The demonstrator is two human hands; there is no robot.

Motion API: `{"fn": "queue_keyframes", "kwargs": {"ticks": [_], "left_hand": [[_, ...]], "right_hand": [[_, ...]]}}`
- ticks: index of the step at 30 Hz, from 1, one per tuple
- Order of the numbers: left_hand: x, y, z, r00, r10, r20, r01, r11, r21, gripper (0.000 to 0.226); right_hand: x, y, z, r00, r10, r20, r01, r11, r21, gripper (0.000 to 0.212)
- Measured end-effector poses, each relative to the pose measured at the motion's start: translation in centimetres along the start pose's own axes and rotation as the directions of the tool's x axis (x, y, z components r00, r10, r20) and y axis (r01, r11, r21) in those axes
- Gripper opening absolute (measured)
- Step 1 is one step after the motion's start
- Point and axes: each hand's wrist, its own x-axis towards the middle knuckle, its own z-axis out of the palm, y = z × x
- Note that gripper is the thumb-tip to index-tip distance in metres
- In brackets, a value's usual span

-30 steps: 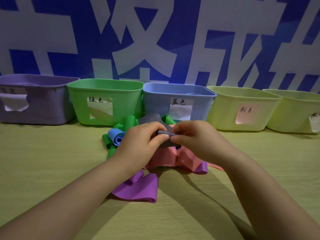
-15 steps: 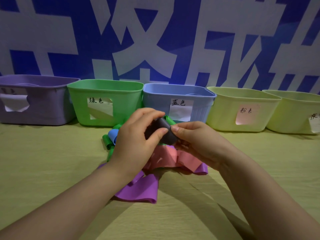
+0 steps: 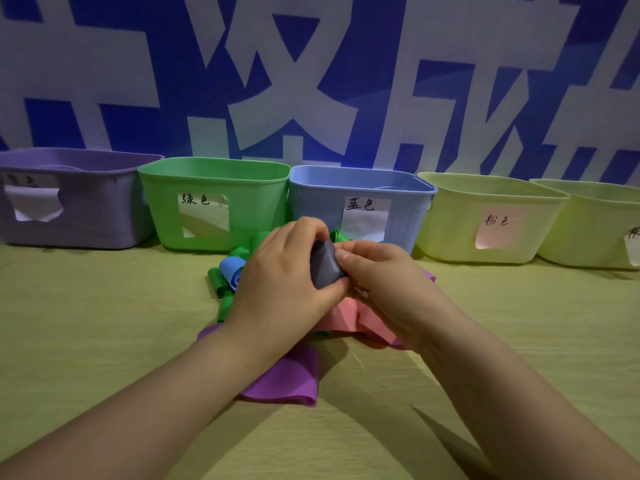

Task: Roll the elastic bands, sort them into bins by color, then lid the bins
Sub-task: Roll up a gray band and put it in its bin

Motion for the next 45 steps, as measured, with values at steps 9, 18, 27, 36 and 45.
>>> {"fn": "queue_keyframes", "kwargs": {"ticks": [9,18,27,36,45], "left_hand": [[0.2,-0.3,-0.4,0.999,0.043,-0.019,-0.045,0.996,-0.077,0.035],[0.0,0.5,-0.3,0.996,0.067,0.058,-0.059,0.989,-0.137,0.034],[-0.2,0.2,0.2,0.988,0.101,0.114,-0.079,0.980,-0.183,0.041],[-0.3,0.3,0.2,0.993,0.054,0.101,-0.032,0.979,-0.202,0.048],[-0.6,0.2,1.0,0.983,0.128,0.133,-0.112,0.986,-0.126,0.052]], "right_hand": [[-0.2,-0.7,-1.1,0.990,0.118,0.078,-0.125,0.988,0.088,0.012],[-0.3,-0.9,-2.3,0.987,0.100,0.128,-0.101,0.995,0.000,0.032],[-0.7,-1.5,-2.2,0.986,0.098,0.138,-0.102,0.995,0.020,0.012],[-0.6,-1.4,-2.3,0.973,0.134,0.188,-0.150,0.986,0.073,0.013],[-0.5,-0.9,-2.0,0.981,0.154,0.120,-0.144,0.986,-0.089,0.021]]}}
